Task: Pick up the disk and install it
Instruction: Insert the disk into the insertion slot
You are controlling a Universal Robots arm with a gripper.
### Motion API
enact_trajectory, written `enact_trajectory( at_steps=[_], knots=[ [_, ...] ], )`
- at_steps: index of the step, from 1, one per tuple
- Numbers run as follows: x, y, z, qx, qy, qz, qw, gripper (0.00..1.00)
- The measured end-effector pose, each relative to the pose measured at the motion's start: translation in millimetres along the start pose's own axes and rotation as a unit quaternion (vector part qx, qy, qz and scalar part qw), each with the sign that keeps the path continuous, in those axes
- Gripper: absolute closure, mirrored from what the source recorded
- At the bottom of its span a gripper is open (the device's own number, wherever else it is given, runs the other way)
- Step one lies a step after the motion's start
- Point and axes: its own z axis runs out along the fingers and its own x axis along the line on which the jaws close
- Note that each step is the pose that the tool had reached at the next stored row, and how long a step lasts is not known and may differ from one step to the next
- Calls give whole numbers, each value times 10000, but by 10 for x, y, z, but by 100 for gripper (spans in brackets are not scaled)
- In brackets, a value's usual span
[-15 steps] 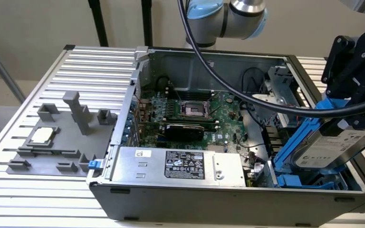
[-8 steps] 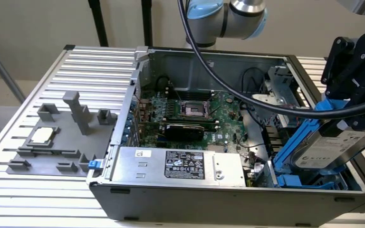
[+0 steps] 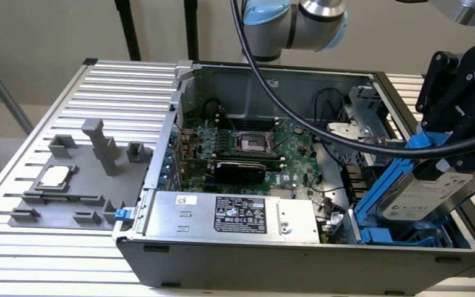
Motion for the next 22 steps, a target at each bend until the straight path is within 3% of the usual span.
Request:
enact_trajectory(
  at_steps=[22],
  knots=[
    [-20,-13,94,-27,0,3,10000,67]
  ],
)
